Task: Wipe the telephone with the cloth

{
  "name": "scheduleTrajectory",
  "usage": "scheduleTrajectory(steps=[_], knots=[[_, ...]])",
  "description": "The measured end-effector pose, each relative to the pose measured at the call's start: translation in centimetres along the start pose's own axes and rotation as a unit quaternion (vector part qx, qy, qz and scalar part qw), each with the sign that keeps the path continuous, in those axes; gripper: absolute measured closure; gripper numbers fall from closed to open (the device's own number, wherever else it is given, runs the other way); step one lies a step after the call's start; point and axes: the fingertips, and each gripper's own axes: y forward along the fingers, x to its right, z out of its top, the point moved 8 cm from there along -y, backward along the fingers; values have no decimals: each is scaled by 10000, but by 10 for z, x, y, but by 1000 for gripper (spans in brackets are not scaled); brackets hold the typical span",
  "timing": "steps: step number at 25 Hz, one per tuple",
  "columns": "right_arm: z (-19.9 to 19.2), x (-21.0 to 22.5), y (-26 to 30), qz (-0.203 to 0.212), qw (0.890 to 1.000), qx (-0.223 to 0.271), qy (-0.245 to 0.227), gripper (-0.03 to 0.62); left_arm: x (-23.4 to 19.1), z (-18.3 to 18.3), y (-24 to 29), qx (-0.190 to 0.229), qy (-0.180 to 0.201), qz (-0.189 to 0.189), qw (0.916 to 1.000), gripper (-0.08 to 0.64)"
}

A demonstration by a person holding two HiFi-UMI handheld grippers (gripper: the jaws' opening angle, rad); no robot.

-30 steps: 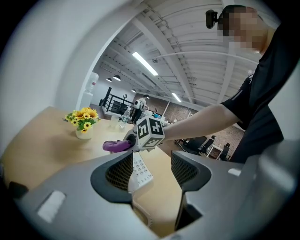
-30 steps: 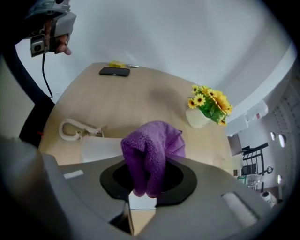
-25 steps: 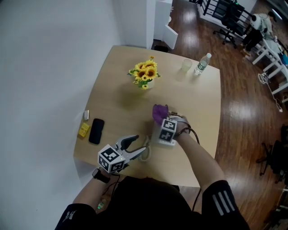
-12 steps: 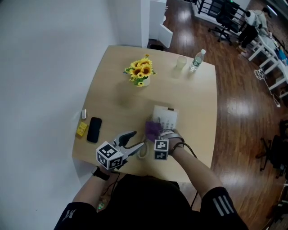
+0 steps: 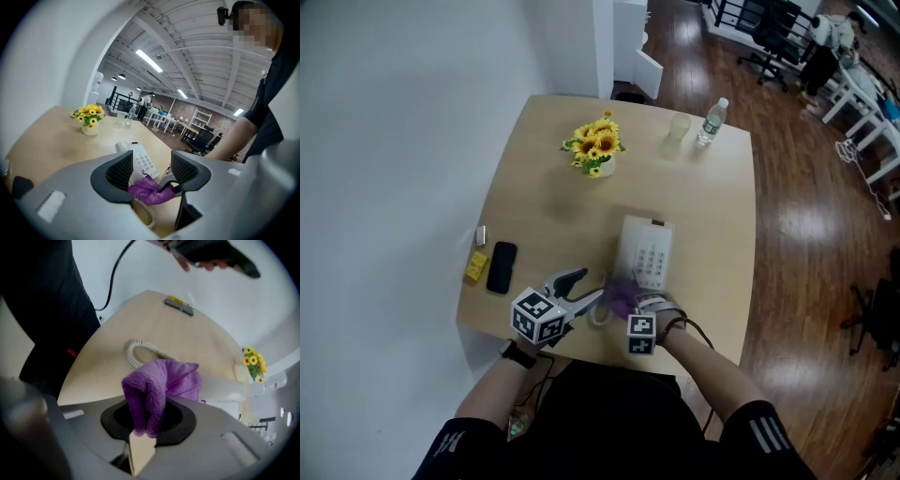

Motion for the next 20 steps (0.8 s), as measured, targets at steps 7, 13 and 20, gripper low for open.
scheduleTrajectory(steps=[7, 13, 20], knots=[[-19, 2, -105, -764, 9370, 2120, 2668, 514, -20, 11, 76, -467, -297, 471, 9974, 310], [-78, -8, -162, -1313, 8404, 3154, 4207, 514, -43, 0, 151, -1313, -215, 1470, 9801, 281], [-131, -29, -193, -1670, 7733, 3423, 5069, 514, -64, -31, 195, -2127, -165, 2207, 9517, 253]])
